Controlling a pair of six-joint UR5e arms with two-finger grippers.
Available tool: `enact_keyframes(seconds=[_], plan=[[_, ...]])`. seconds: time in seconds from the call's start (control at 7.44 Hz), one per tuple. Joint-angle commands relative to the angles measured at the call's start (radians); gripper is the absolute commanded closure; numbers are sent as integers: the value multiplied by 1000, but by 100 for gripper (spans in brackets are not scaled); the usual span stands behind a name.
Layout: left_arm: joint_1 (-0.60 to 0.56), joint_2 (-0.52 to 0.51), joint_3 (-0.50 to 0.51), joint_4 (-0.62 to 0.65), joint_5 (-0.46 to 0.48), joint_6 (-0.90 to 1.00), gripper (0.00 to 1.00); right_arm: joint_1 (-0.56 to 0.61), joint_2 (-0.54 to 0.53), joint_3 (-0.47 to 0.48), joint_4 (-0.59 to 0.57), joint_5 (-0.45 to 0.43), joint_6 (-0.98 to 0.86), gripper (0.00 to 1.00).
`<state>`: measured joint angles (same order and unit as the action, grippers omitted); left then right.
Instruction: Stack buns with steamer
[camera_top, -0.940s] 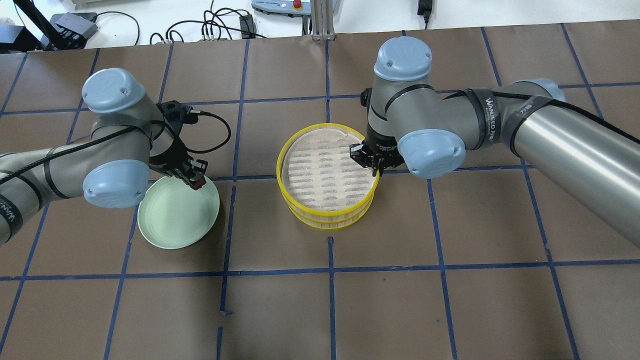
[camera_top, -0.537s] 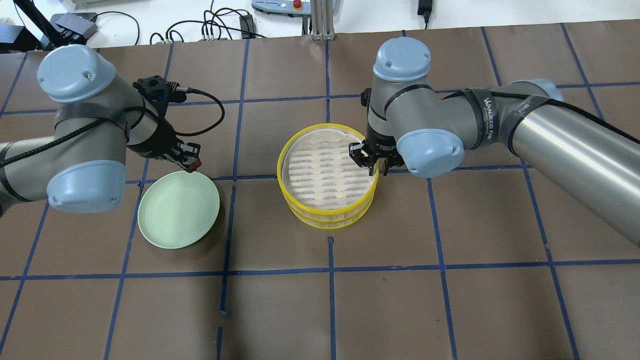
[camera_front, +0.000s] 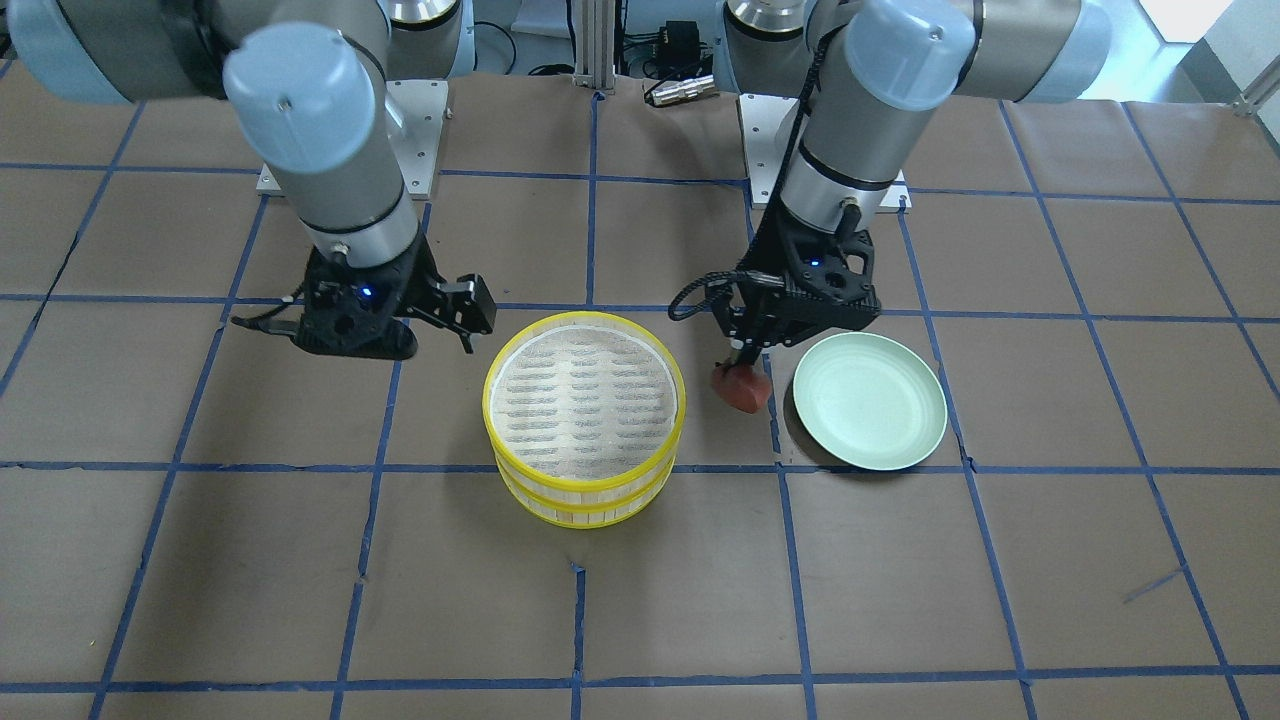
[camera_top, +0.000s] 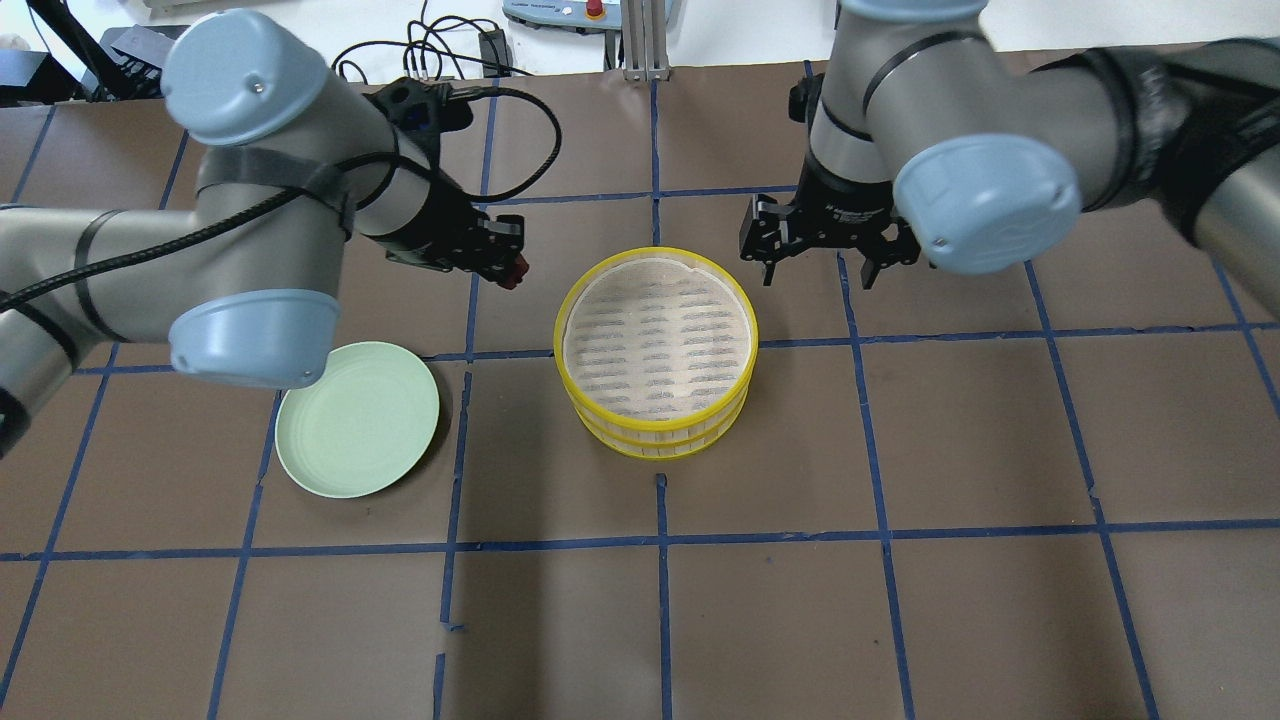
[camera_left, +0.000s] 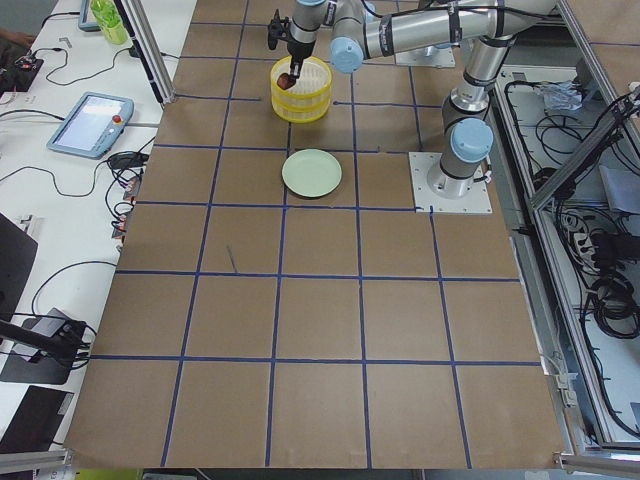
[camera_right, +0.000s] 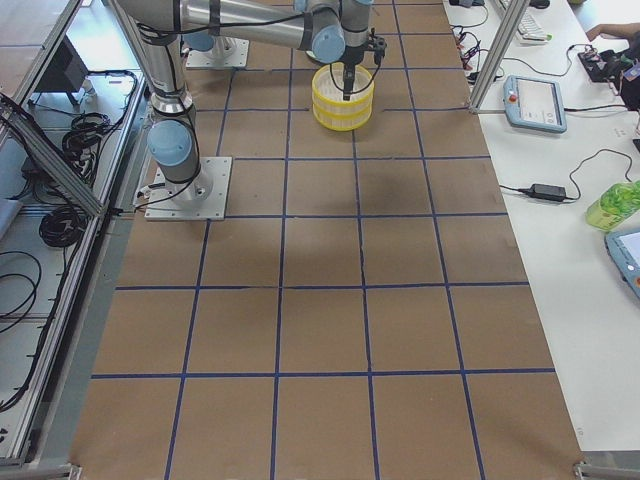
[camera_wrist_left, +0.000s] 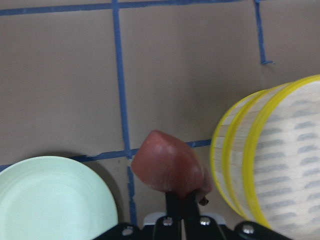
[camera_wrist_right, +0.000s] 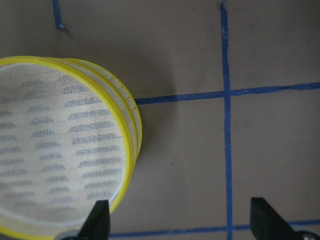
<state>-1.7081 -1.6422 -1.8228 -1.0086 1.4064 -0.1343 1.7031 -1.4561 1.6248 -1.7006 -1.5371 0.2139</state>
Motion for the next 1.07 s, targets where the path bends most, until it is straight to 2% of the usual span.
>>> enact_keyframes(seconds=[0.0, 0.13, 0.27, 0.4, 0.54, 0.67, 0.81, 0.94], plan=[[-119, -106, 75, 46, 5, -194, 6, -30, -102, -138, 235, -6, -19, 0], [-122, -117, 71, 71, 0, -243, 0, -28, -142, -129, 230, -8, -65, 0], [-126, -108, 71, 67, 8, -248, 0, -36, -150, -114, 225, -12, -120, 0], [-119, -82, 80, 48, 11, -219, 0, -48, -152, -109, 222, -11, -125, 0], [-101, -55, 83, -12, 31, -99, 0, -51, -152, -102, 220, -11, -120, 0], [-44, 0, 91, -144, 118, 112, 0, -57, -150, -85, 222, -12, -125, 0], [20, 57, 141, -317, 138, 262, 0, -63, -150, -83, 217, -12, -123, 0], [78, 90, 231, -487, 147, 301, 0, -65, -152, -83, 217, -9, -122, 0]])
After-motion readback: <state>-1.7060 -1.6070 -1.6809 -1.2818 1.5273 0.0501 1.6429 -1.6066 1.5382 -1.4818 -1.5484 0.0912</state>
